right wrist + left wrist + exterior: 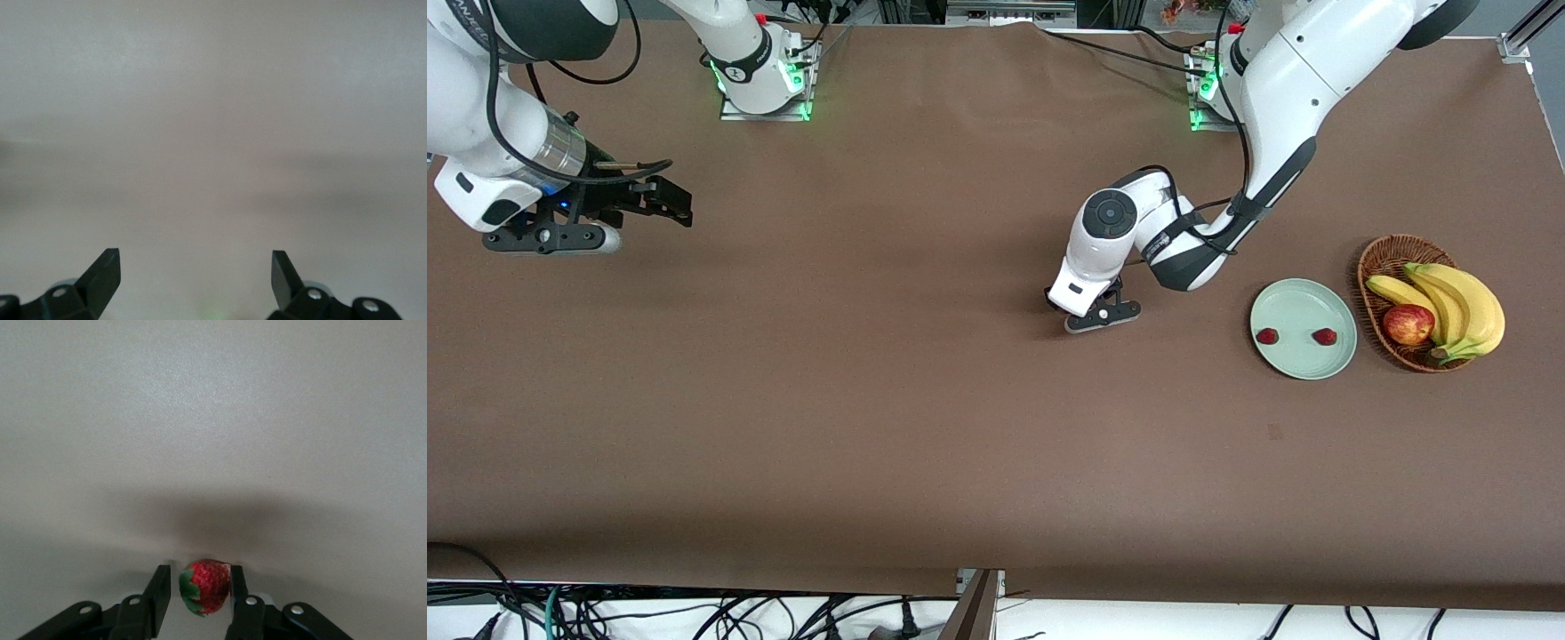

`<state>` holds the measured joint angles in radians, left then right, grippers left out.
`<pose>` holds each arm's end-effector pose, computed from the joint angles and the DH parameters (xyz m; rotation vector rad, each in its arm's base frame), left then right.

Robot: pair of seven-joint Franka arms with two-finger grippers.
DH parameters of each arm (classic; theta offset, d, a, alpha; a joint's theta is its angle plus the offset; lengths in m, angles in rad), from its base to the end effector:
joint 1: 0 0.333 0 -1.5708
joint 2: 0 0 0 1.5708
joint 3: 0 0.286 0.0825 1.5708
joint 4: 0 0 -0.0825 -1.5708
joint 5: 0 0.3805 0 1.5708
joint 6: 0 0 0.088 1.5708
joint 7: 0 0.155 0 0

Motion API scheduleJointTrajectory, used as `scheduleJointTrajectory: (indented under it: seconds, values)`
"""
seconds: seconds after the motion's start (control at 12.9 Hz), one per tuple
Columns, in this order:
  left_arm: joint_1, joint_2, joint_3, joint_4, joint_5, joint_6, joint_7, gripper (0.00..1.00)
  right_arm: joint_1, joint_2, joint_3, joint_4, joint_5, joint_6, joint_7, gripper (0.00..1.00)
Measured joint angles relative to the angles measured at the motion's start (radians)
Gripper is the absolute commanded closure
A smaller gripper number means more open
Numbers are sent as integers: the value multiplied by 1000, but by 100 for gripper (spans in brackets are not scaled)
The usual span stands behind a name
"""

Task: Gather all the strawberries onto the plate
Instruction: 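Carry the third strawberry to the plate and open the left gripper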

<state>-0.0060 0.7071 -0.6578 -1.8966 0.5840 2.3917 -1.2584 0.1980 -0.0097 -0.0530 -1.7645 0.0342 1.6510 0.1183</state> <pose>0.4832 -0.3656 0.1212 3.1013 0.4164 -0.0341 0.5340 0.0830 0.4681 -3.1164 -0.0346 0.1676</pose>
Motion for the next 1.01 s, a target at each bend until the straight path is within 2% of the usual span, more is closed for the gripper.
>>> scheduleJointTrajectory:
  seconds: [0.15,0.46,0.7,1.01]
  values:
    - [0,0,1,4,0,0,-10,76,0,-5,0,0,0,0,0,0]
    - [7,0,5,17,0,-5,-20,83,0,-8,0,0,-1,-1,-1,0]
    - [70,-2,-16,120,-31,-125,31,84,0,-8,0,0,-1,-1,-1,0]
    - [221,-27,-73,236,-148,-303,273,84,0,-8,1,0,-2,-1,-1,0]
